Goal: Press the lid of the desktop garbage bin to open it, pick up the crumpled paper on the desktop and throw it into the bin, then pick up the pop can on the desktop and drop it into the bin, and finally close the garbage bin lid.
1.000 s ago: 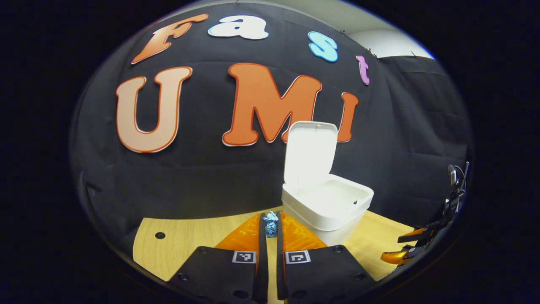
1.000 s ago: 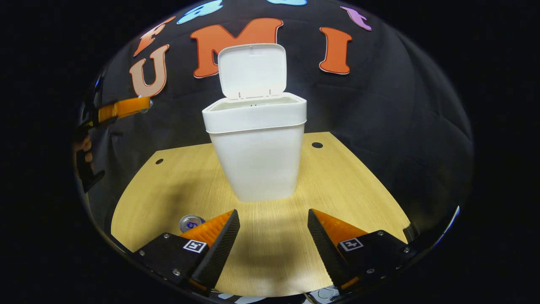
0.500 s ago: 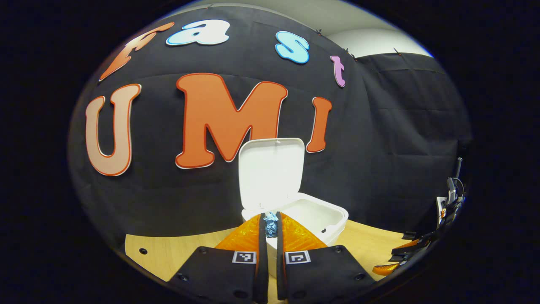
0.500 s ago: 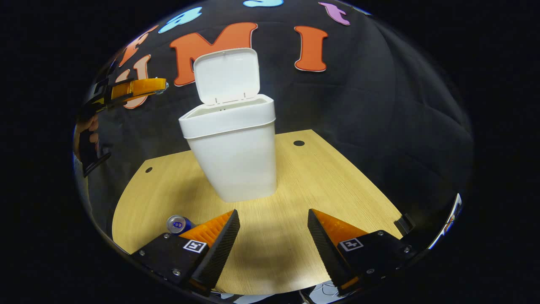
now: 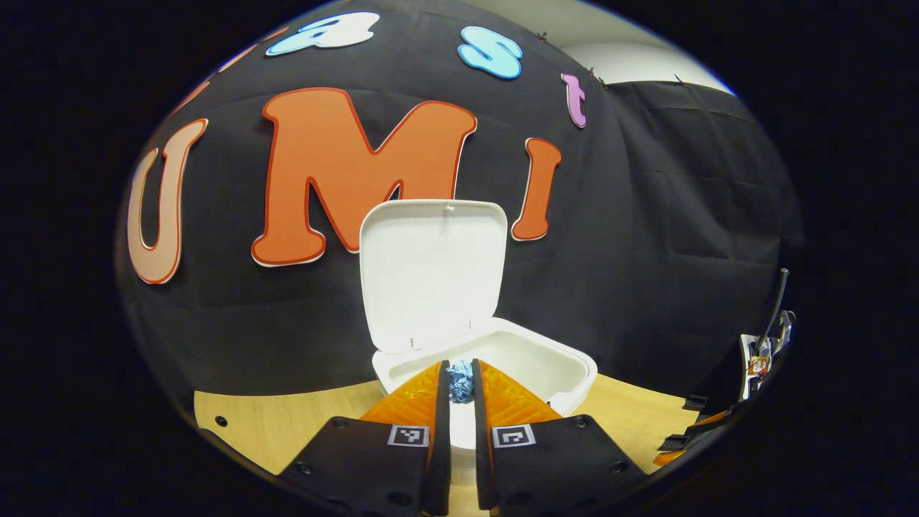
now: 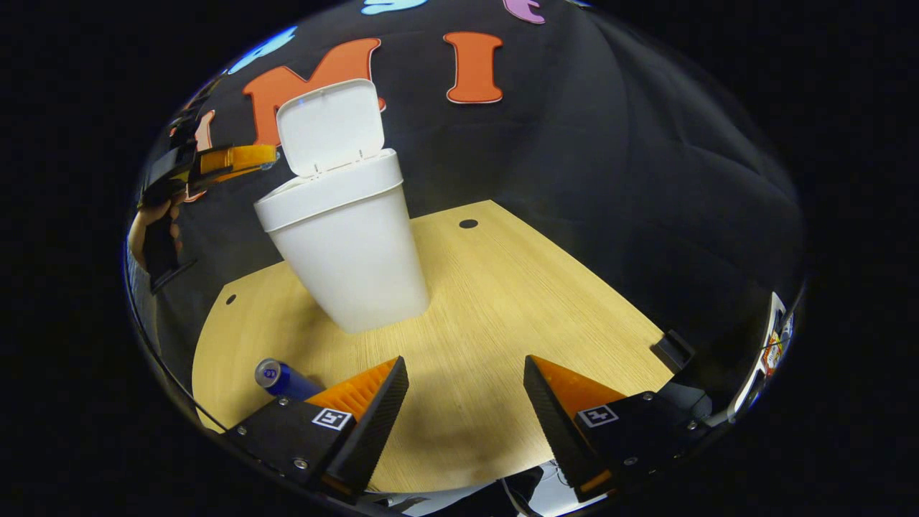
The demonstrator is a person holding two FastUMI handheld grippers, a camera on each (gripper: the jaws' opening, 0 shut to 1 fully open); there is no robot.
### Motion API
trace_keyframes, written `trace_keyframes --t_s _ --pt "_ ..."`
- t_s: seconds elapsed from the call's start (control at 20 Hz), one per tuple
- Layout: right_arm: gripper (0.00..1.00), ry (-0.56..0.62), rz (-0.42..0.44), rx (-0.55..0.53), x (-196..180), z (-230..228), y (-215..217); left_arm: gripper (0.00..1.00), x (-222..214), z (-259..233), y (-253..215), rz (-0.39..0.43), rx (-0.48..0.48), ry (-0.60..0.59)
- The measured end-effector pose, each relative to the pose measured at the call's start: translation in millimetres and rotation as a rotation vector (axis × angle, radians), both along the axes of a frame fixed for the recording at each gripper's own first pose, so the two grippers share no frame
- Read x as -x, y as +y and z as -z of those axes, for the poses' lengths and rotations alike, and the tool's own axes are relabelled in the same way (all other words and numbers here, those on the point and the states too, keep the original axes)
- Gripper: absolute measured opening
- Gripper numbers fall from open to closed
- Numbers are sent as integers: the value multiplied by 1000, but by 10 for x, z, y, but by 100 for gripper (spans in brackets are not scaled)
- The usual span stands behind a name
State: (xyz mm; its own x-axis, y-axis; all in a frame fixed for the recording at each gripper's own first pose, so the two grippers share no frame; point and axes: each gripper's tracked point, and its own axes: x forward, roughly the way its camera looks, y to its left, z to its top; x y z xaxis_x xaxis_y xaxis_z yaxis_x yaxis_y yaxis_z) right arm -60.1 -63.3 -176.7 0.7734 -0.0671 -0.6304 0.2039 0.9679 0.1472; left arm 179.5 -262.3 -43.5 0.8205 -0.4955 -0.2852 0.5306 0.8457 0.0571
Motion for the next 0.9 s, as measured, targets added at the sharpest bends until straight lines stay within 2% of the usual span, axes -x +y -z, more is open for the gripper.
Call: trace_keyframes --t_s 0.15,0.25,0.4,0.7,0.9 --pt "98 6 18 4 28 36 -73 28 -35 104 -24 13 11 38" --pt "98 17 25 4 57 78 -109 29 -69 157 -47 10 26 42" --pt "98 22 26 -3 51 88 -95 99 -34 120 35 -12 24 29" --pt "98 5 -7 -5 -30 45 36 100 -71 -66 272 -89 8 -45" --pt "98 -9 -61 -10 -133 -6 253 100 -20 -65 643 -146 7 -50"
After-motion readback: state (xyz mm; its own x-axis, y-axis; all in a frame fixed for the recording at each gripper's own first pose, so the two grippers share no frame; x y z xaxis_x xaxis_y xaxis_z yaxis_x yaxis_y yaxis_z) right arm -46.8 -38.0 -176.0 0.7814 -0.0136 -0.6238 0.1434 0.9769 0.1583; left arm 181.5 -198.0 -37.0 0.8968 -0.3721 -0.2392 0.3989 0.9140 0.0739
